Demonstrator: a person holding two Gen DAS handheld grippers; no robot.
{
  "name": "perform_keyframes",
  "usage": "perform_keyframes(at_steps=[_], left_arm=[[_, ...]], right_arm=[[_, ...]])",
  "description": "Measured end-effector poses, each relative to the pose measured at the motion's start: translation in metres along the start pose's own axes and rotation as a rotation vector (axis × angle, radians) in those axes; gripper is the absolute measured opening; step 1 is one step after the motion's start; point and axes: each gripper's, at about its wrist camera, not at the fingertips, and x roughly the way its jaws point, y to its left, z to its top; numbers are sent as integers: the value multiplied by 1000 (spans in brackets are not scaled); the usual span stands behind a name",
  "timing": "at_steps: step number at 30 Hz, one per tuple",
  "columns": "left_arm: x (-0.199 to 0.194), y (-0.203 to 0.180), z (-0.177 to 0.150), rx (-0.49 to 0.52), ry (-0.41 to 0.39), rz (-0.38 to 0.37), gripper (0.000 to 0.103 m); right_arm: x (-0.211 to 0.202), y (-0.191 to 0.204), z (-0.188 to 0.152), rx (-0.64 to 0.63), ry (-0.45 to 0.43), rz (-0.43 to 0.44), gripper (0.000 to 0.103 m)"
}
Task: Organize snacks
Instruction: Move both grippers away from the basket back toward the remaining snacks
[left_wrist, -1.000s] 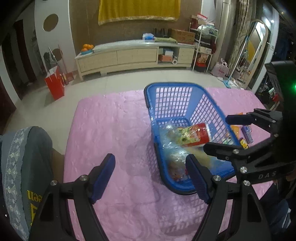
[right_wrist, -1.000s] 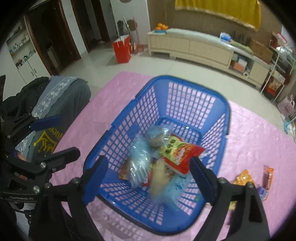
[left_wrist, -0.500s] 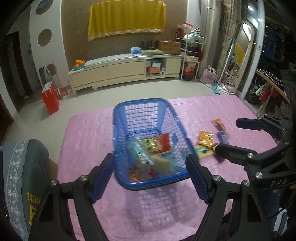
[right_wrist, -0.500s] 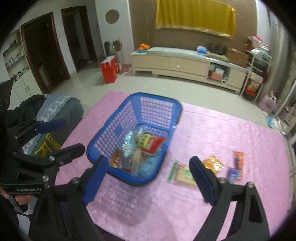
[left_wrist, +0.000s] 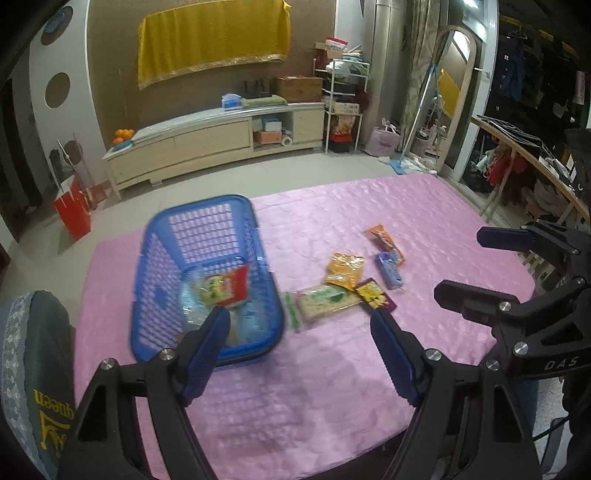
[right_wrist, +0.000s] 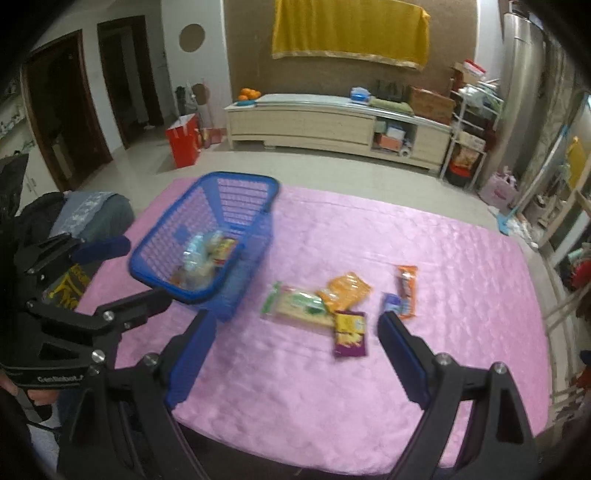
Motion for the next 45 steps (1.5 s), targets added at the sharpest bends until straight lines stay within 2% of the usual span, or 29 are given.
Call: perform_keyframes(at_steps=[5,11,16,22,26,30,45], left_arm=[[17,-25,-1,4,19,-13,77],[39,-36,0,-64,29,-4,77],[72,-46,-4,-103,91,-22,77],[97,-70,-9,-91,134,-1,77],[116,-85,-13,-104,172,-14,77],[140,-97,-14,-108,214,12,77],[236,-130,-3,-80,336,34,77]], right_arm=[[6,-33,-13,45,23,-11,92],[13,-62,-25,79,17,-18,92],[27,-78,-36,69,52,-36,92],[50,-103,-54,102,96,-52,92],[64,-118,-64,129,127,-42,92],[78,-134,-73,154,154,-51,92],[144,-190,-87,196,261,-59,92]])
